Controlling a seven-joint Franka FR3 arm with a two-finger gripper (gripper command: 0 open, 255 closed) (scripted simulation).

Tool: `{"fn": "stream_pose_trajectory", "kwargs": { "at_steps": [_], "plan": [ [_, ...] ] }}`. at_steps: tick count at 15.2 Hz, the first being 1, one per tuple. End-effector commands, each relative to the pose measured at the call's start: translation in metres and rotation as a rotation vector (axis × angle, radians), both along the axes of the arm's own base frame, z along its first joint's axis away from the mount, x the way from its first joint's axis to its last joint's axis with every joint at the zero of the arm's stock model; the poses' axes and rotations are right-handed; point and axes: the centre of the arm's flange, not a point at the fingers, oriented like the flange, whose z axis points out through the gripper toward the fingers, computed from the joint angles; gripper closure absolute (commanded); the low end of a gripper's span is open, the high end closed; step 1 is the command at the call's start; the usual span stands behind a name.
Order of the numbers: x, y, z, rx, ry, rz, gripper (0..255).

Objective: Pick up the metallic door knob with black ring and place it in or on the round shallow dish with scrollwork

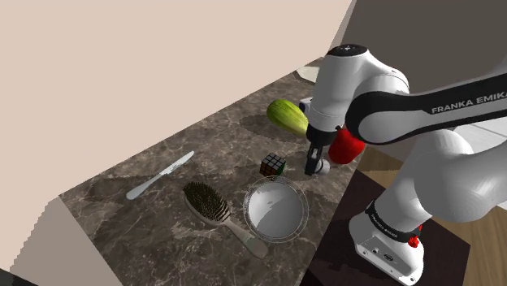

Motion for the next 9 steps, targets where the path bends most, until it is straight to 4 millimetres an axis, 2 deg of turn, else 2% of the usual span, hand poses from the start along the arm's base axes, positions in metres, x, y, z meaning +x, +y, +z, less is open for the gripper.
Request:
{"fn": "stream_pose_trajectory", "kwargs": {
  "at_steps": [1,9],
  "plan": [
    [0.0,0.0,0.01,0.0,0.001,0.0,255],
    [0.0,0.0,0.053,0.0,0.001,0.0,255]
  ]
}}
